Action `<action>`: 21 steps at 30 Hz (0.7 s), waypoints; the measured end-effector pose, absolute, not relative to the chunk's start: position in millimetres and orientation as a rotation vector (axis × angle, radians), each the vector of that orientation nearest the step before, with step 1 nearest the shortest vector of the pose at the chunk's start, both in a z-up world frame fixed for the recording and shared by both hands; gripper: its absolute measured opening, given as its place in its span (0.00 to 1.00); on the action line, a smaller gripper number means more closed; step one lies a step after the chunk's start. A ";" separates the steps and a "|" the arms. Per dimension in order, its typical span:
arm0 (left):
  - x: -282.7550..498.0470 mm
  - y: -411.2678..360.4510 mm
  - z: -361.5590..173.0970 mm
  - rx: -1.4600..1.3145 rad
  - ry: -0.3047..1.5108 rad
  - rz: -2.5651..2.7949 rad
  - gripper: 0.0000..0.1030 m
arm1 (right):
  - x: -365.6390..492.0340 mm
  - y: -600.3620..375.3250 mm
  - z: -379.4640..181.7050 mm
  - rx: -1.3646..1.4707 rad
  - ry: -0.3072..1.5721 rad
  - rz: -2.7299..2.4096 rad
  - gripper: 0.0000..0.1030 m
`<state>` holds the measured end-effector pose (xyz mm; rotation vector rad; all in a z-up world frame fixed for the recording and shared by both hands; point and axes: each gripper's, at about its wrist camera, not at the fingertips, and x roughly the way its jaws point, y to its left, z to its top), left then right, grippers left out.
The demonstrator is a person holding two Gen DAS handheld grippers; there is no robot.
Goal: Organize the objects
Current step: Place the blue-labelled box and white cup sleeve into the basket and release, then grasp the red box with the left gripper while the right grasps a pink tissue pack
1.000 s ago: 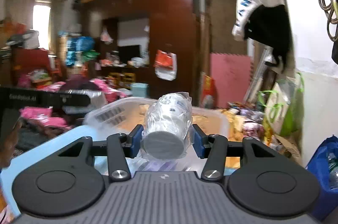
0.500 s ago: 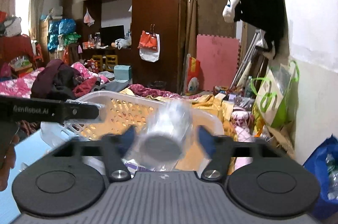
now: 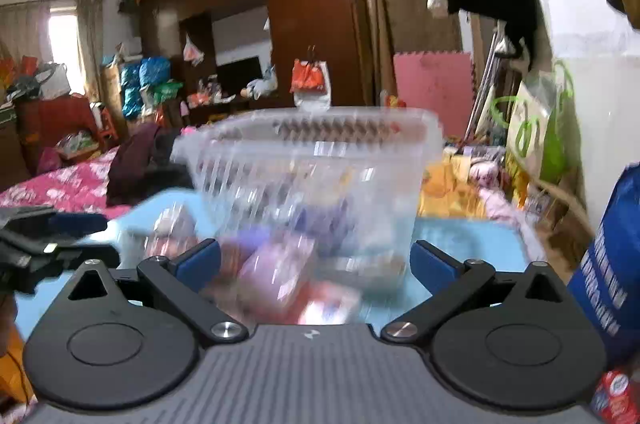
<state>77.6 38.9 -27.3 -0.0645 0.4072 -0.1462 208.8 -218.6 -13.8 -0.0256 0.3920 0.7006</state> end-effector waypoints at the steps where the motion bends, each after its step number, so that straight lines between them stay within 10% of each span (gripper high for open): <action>1: 71.5 42.1 -35.1 -0.079 0.420 -0.155 0.88 | 203.8 -218.5 -18.9 -0.026 0.394 0.709 1.00; 21: 72.4 42.4 -70.1 -0.054 0.514 -0.172 0.88 | 257.1 -172.2 -41.3 -0.303 0.573 0.684 0.84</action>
